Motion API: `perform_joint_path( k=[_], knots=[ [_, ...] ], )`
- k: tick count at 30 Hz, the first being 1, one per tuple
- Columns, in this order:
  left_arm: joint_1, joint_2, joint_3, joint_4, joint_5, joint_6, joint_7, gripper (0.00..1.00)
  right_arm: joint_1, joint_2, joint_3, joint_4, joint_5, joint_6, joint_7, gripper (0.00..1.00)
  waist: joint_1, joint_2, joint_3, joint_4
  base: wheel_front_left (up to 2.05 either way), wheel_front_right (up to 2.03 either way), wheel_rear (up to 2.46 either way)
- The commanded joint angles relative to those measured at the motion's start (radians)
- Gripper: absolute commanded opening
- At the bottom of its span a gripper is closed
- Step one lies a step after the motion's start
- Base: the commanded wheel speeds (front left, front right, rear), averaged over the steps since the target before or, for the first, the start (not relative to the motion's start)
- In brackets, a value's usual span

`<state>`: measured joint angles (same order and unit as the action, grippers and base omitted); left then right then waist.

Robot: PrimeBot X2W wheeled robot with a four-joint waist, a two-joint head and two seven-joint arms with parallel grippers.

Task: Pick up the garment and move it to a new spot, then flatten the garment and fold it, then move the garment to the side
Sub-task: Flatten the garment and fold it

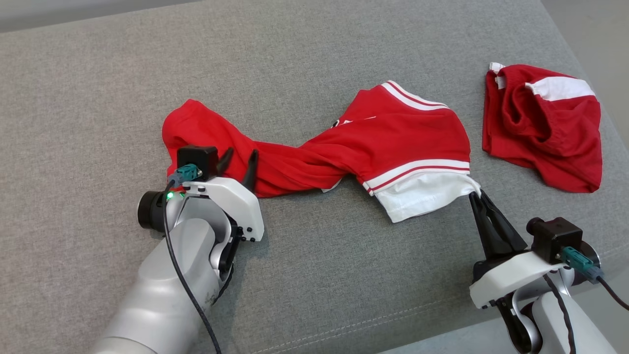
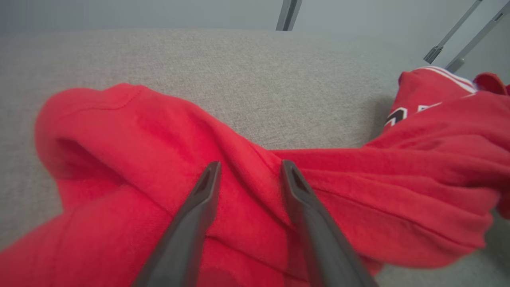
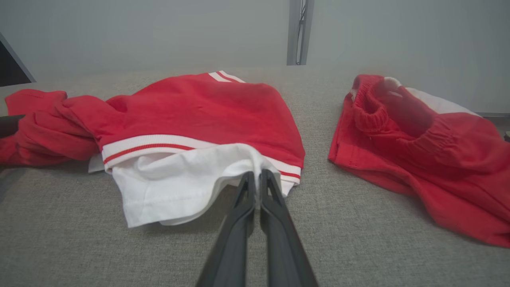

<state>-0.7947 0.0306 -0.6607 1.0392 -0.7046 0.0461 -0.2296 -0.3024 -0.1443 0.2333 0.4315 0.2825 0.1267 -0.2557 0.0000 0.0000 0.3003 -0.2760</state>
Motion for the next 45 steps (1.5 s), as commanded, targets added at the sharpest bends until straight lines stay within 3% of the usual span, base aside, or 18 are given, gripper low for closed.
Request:
perform_joint_path(
  k=[1, 9, 14, 20, 27, 28, 29, 30, 31, 35, 40, 43, 45],
  knots=[
    [-0.034, 0.02, 0.011, -0.008, -0.017, 0.008, -0.001, 0.0, -0.013, -0.007, 0.017, -0.018, 0.006, 0.004, -0.006, 0.0, 0.0, 0.0, 0.002, 0.0, 0.0, 0.0, 0.0],
    [-0.081, 0.02, 0.001, -0.026, -0.039, 0.007, -0.03, 0.0, -0.021, -0.01, -0.002, -0.019, 0.023, 0.004, -0.006, 0.0, 0.0, 0.0, 0.002, 0.045, 0.0, 0.0, 0.0],
    [-0.12, 0.074, 0.125, -0.25, 0.101, 0.027, -0.032, 0.0, -0.035, -0.011, -0.015, -0.036, 0.023, 0.004, -0.006, 0.0, 0.0, 0.0, -0.003, 0.089, 0.0, 0.0, 0.0],
    [-0.075, 0.087, 0.282, -0.523, 0.291, -0.007, -0.032, 0.0, -0.046, -0.002, 0.0, -0.04, 0.026, 0.004, -0.006, 0.0, 0.0, 0.0, -0.021, 0.137, 0.0, 0.0, 0.0],
    [0.181, 0.066, 0.429, -0.41, 0.316, -0.024, -0.032, 0.0, -0.035, -0.01, -0.003, -0.037, 0.038, 0.004, -0.006, 0.0, 0.0, 0.0, -0.04, 0.187, 0.0, 0.0, 0.0],
    [0.22, 0.063, 0.458, -0.388, 0.313, -0.021, -0.032, 0.09, -0.035, -0.014, -0.008, -0.04, 0.04, 0.004, -0.006, 0.0, 0.0, 0.0, -0.041, 0.192, 0.0, 0.0, 0.0],
    [0.259, 0.06, 0.487, -0.369, 0.313, -0.014, -0.032, 0.42, -0.035, -0.018, -0.015, -0.043, 0.041, 0.004, -0.006, 0.0, 0.0, 0.0, -0.042, 0.198, 0.0, 0.0, 0.0],
    [0.296, 0.057, 0.518, -0.351, 0.311, -0.004, -0.032, 0.64, -0.036, -0.024, -0.025, -0.048, 0.04, 0.004, -0.006, 0.0, 0.0, 0.0, -0.045, 0.204, 0.0, 0.0, 0.0],
    [0.329, 0.055, 0.54, -0.331, 0.313, -0.001, -0.032, 0.96, -0.037, -0.028, -0.036, -0.054, 0.04, 0.004, -0.006, 0.0, 0.0, 0.0, -0.045, 0.208, 0.0, 0.0, 0.0],
    [0.403, 0.04, 0.621, -0.315, 0.329, 0.01, -0.032, 1.0, -0.04, -0.051, -0.103, -0.085, 0.035, 0.004, -0.006, 0.0, 0.0, 0.0, -0.056, 0.231, 0.0, 0.0, 0.0],
    [0.401, 0.025, 0.671, -0.371, 0.369, -0.015, -0.032, 1.0, -0.037, -0.066, -0.196, -0.144, 0.023, 0.004, -0.006, 0.0, 0.0, 0.0, -0.074, 0.242, 0.0, 0.0, 0.0],
    [0.379, 0.022, 0.67, -0.396, 0.386, -0.032, -0.032, 1.0, -0.029, -0.069, -0.202, -0.163, 0.014, 0.004, -0.006, 0.0, 0.0, 0.0, -0.08, 0.238, 0.0, 0.0, 0.0],
    [0.347, 0.021, 0.657, -0.413, 0.401, -0.049, -0.032, 1.0, -0.016, -0.073, -0.142, -0.178, 0.013, 0.004, -0.006, 0.0, 0.0, 0.0, -0.083, 0.229, 0.0, 0.0, 0.0]
  ],
)
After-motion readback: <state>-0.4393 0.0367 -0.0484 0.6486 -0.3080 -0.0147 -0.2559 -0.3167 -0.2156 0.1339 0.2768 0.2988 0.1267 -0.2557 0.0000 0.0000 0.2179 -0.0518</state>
